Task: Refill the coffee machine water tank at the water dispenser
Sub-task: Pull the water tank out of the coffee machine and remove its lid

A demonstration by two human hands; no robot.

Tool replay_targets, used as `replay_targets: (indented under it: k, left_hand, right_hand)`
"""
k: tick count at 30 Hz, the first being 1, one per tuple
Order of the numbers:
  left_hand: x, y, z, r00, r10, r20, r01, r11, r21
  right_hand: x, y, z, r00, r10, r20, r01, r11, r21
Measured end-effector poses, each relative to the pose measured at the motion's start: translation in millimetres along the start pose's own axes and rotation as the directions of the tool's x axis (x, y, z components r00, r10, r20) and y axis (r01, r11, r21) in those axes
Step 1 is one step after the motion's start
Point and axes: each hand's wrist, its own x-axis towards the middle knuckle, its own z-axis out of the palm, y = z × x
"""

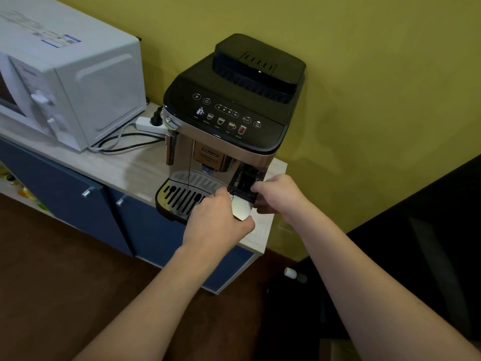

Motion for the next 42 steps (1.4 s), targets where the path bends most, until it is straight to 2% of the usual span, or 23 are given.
replay_targets:
  k: [4, 9, 23, 42]
  left_hand:
    - [4, 5, -4, 1.000, -0.002, 0.020, 0.001, 0.999, 0.046]
    - [5, 5, -2, 1.000, 0.008, 0.029, -0.009, 1.000, 0.005]
    - [-22, -10, -6, 0.998, 0.027, 0.058, -0.025, 0.999, -0.025]
    - [-94, -26, -41, 0.994, -0.009, 0.108, 0.012, 1.000, -0.020]
  right_hand:
    - [11, -3, 1, 0.999, -0.003, -0.042, 0.006, 0.998, 0.059]
    - [13, -6, 8, 0.994, -0.070, -0.088, 0.068, 0.997, -0.020]
    - [-10, 4, 16, 0.999, -0.042, -0.017, 0.043, 0.999, 0.011]
    - [-79, 22, 42, 0.997, -0.071, -0.020, 0.071, 0.997, 0.006]
